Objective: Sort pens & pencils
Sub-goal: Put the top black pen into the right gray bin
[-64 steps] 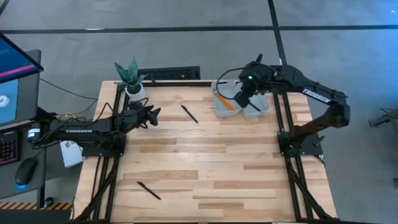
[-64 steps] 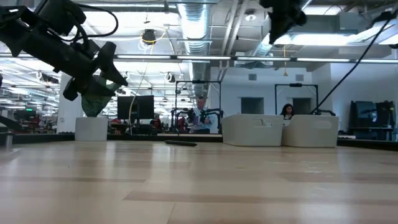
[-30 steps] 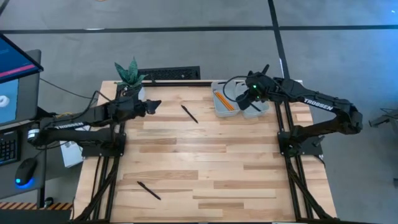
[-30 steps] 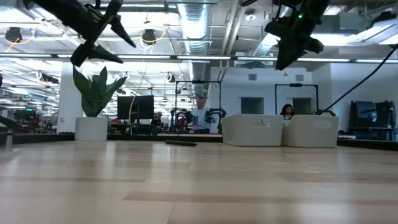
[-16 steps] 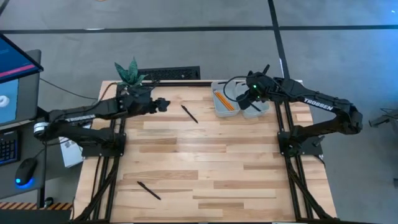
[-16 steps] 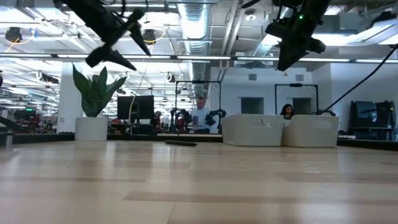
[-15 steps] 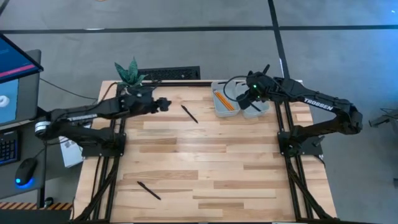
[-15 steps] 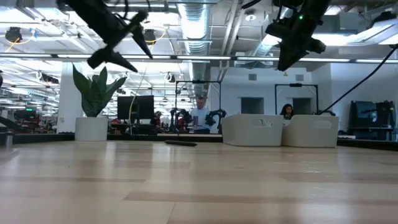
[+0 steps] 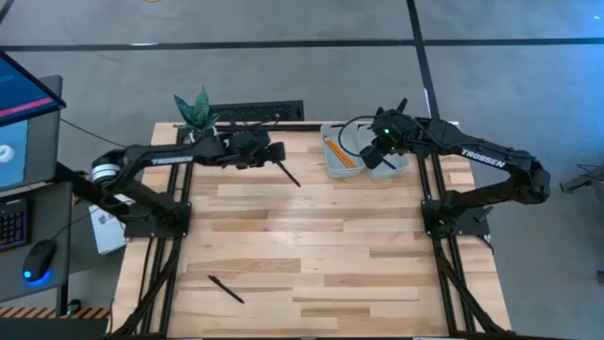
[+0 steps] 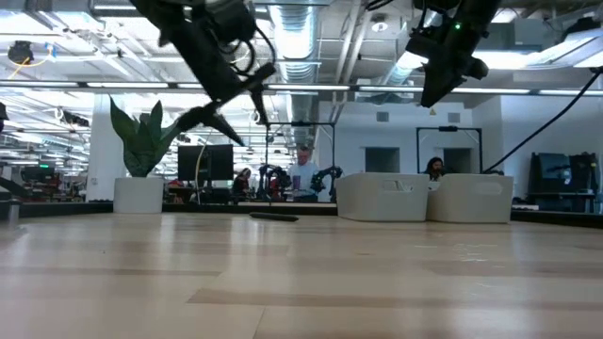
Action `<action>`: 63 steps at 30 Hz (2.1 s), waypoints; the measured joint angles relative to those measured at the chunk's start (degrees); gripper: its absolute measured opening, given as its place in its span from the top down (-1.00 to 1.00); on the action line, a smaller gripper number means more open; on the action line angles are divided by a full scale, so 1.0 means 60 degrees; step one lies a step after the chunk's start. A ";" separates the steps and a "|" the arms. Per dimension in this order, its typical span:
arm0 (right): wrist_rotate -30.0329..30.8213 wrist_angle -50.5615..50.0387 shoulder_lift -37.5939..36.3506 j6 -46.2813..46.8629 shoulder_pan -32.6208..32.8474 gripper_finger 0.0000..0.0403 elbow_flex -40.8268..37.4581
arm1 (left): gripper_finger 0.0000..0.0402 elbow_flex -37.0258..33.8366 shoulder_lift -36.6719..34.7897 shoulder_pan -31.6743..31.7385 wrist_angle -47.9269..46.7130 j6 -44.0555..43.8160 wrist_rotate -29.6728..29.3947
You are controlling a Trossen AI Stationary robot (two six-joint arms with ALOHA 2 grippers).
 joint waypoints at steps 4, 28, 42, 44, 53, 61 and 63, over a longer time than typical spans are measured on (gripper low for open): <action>-0.0004 0.0002 0.0000 -0.0386 0.0000 0.62 0.0004 | -0.24 0.0673 0.0745 0.0140 0.0002 -0.0141 0.0157; -0.0015 0.0145 0.0000 -0.1131 0.0000 0.62 0.0007 | -0.24 0.2739 0.1823 0.0497 -0.2870 -0.1880 0.0106; -0.0040 0.0160 0.0000 -0.1297 0.0060 0.62 0.0007 | -0.24 0.2743 0.3274 0.0526 -0.2588 -0.2433 0.0758; -0.0056 0.0160 0.0000 -0.1295 0.0089 0.62 0.0007 | -0.24 0.2748 0.3416 0.0549 -0.2385 -0.2484 0.0823; -0.0084 0.0208 0.0000 -0.1371 0.0319 0.62 0.0007 | -0.24 0.2790 0.3696 0.0716 -0.2343 -0.2953 0.1070; -0.0087 0.0259 0.0000 -0.1431 0.0306 0.62 0.0007 | -0.24 0.2776 0.4160 0.0789 -0.2181 -0.3243 0.1442; -0.0093 0.0284 0.0000 -0.1546 0.0311 0.62 0.0007 | -0.24 0.2776 0.4290 0.0809 -0.2229 -0.3327 0.1470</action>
